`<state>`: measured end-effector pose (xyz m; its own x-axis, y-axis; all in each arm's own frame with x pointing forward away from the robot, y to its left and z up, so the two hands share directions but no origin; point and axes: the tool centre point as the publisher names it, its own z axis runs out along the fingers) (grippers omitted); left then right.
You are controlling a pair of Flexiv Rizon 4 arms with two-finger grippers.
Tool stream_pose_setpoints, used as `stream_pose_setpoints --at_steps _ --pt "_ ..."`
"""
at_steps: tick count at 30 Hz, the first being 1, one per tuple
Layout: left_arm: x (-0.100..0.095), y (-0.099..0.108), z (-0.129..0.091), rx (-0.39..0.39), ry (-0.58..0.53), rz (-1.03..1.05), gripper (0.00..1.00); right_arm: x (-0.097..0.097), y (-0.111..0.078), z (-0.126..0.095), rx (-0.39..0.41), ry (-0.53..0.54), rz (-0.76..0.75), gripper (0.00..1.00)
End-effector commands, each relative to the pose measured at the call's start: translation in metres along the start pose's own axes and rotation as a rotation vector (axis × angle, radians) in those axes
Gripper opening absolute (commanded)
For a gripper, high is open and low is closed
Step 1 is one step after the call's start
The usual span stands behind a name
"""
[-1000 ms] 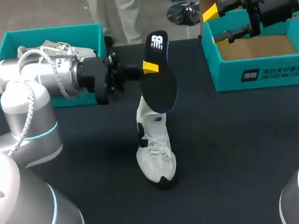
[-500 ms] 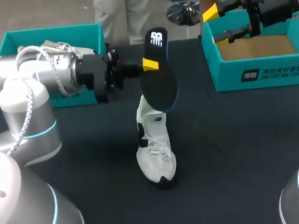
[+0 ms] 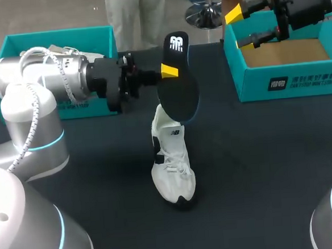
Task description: Take the shoe out of the shoebox, open the shoe tongue, remove and reinsert the insole, then place the shoe into the shoebox
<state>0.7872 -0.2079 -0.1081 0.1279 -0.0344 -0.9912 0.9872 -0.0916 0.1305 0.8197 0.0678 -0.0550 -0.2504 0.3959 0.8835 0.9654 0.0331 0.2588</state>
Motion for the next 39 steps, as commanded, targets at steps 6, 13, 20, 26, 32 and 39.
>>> stream_pose_setpoints --at_steps 6,13,20,26,32,39 --pt "-0.002 -0.015 -0.010 -0.015 -0.025 0.010 0.00 0.000 0.000 0.001 0.000 -0.004 0.002 1.00" --pt "-0.008 -0.016 -0.015 -0.036 -0.028 0.012 0.00 0.000 0.000 0.001 0.000 -0.004 0.002 1.00" --pt "-0.009 -0.010 -0.018 -0.052 -0.040 -0.007 0.00 0.000 0.000 0.001 0.000 -0.004 0.002 1.00" --pt "-0.008 -0.007 -0.018 -0.056 -0.039 -0.021 0.00 0.000 0.000 0.001 0.000 -0.004 0.002 1.00" --pt "-0.008 -0.007 -0.018 -0.056 -0.039 -0.021 0.00 0.000 0.000 0.001 0.000 -0.004 0.002 1.00" --pt "-0.008 -0.007 -0.018 -0.056 -0.039 -0.021 0.00 0.000 0.000 0.001 0.000 -0.004 0.002 1.00"
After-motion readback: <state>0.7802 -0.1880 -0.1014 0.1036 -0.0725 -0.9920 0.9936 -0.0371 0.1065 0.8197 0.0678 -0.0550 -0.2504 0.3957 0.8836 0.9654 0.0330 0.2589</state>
